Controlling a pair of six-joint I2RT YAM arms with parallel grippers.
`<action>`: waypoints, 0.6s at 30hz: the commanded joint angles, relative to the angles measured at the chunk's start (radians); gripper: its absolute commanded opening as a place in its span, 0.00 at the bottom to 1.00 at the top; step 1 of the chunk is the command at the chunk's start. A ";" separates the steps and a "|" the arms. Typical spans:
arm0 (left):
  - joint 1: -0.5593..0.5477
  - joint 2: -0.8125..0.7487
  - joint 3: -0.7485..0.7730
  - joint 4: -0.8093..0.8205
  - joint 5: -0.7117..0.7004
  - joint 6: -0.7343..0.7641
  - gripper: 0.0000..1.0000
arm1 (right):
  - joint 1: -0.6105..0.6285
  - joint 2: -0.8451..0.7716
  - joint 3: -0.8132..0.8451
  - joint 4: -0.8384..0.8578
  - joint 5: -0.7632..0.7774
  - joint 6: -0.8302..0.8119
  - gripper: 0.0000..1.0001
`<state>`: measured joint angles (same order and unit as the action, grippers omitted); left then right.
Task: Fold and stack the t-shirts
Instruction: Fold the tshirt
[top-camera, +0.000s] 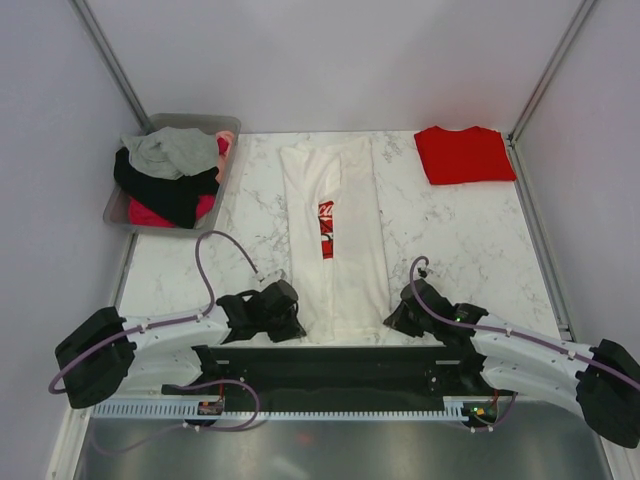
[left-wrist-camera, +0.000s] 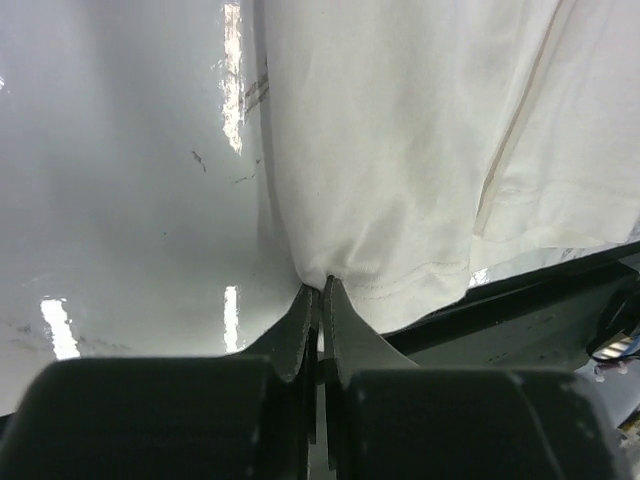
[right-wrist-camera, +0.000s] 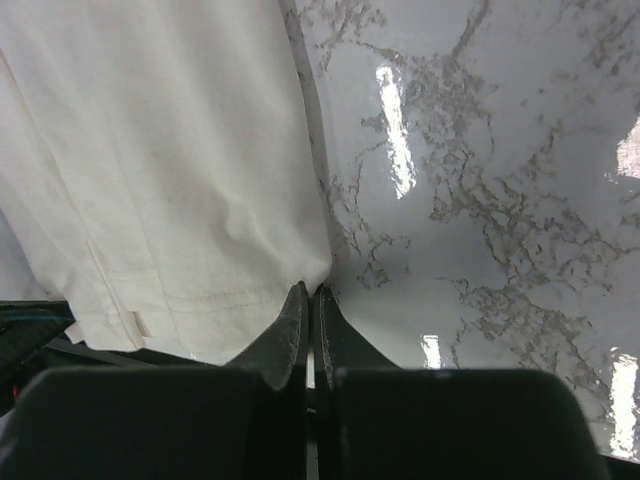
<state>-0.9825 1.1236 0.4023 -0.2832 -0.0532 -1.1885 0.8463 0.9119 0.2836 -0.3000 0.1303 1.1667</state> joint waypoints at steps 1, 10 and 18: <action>-0.053 0.004 0.059 -0.081 -0.097 0.004 0.02 | 0.028 0.007 -0.014 -0.108 0.035 0.029 0.00; -0.136 -0.240 0.216 -0.438 -0.206 -0.028 0.02 | 0.129 -0.145 0.189 -0.435 0.186 0.103 0.00; 0.028 -0.148 0.443 -0.507 -0.260 0.205 0.02 | 0.099 0.088 0.495 -0.473 0.348 -0.060 0.00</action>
<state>-1.0340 0.9569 0.7406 -0.7441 -0.2459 -1.1244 0.9657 0.9470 0.6640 -0.7380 0.3565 1.1980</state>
